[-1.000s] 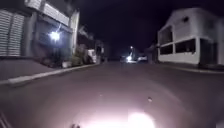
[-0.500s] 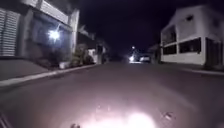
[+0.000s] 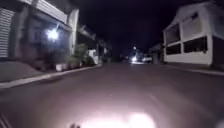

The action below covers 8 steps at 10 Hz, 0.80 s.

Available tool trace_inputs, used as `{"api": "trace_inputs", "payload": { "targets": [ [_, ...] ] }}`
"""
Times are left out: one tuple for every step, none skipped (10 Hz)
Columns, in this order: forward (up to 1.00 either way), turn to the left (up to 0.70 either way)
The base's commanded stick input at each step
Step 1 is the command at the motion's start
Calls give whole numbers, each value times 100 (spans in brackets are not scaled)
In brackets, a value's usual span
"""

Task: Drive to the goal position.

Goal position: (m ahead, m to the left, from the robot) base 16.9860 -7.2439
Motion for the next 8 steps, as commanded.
{"api": "trace_inputs", "payload": {
  "targets": [
    [100, 0],
    [100, 0],
    [100, 0],
    [100, 0],
    [100, 0],
    [100, 0],
    [100, 0],
    [100, 0]
  ]
}}
